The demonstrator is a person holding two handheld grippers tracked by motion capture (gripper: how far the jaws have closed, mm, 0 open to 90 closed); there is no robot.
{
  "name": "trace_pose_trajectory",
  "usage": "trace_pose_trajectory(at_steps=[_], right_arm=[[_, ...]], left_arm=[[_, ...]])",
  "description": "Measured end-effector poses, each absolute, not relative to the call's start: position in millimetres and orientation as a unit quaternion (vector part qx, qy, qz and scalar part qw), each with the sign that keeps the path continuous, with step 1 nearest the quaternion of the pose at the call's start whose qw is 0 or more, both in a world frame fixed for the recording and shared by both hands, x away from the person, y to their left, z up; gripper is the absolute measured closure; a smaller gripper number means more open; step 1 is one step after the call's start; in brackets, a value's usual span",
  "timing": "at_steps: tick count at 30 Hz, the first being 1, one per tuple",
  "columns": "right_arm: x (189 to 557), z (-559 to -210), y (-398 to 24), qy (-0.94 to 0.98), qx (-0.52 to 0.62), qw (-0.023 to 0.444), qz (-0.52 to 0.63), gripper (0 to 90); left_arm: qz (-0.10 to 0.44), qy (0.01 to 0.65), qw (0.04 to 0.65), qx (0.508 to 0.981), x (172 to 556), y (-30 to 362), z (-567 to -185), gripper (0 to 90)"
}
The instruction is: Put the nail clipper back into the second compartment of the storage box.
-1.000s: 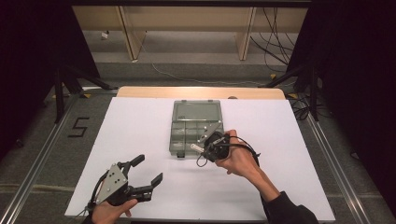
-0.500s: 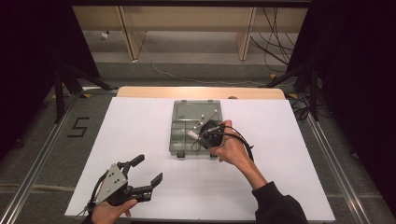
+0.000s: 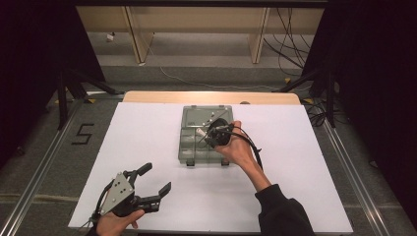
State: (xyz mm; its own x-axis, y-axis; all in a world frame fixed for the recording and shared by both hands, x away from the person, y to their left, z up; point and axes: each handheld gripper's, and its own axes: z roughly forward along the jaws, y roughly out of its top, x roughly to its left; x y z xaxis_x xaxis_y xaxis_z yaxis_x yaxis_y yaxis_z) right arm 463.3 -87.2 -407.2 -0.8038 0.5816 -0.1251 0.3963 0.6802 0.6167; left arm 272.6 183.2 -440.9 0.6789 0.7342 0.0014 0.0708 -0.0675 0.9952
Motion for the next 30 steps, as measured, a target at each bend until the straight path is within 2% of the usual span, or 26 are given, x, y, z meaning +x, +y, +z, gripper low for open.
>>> trace_pose_trajectory(at_steps=[30], right_arm=[[495.6,-420.8,-57.6,0.884,0.343,0.130,0.290,77.3]], left_arm=[[0.268,0.295,0.617,0.679,271.8,183.3,-440.3,15.6]])
